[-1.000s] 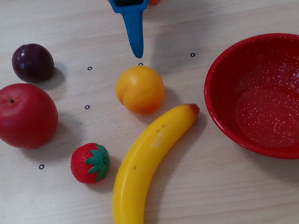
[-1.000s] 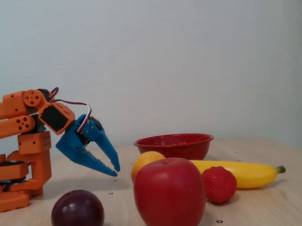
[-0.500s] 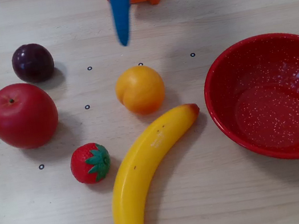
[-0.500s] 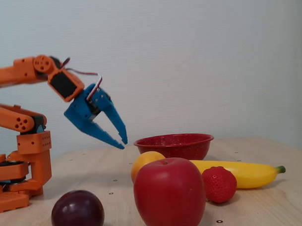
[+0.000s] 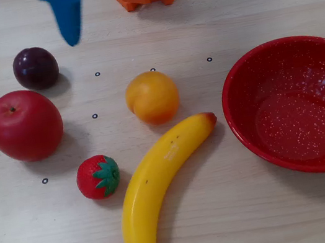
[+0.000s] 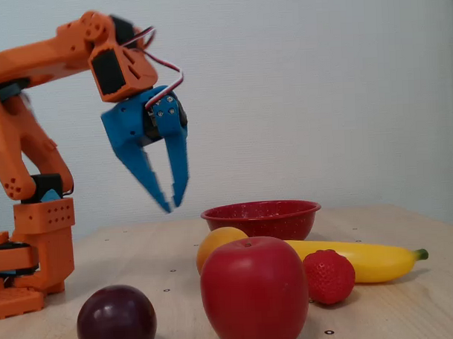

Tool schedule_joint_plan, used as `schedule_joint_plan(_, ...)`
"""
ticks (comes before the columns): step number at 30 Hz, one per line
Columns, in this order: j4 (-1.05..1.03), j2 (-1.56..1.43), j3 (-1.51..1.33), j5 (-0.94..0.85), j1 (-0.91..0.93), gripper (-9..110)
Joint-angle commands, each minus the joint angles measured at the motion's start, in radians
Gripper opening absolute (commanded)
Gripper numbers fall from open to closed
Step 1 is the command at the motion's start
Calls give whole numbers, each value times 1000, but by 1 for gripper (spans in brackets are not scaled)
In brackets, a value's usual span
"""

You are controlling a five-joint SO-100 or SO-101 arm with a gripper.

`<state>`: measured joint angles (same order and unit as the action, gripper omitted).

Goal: Put the plum in the red bowl.

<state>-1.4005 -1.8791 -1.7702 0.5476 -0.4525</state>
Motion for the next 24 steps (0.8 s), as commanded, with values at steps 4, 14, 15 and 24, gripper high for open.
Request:
schedule_joint_plan(4, -110, 126, 166, 249, -183, 10)
schedule_joint_plan(14, -121, 210, 143, 529, -454, 30)
schedule_joint_plan(15, -114, 209, 130, 554, -477, 32)
schedule_joint_plan(24, -15, 295, 83, 686, -554, 33)
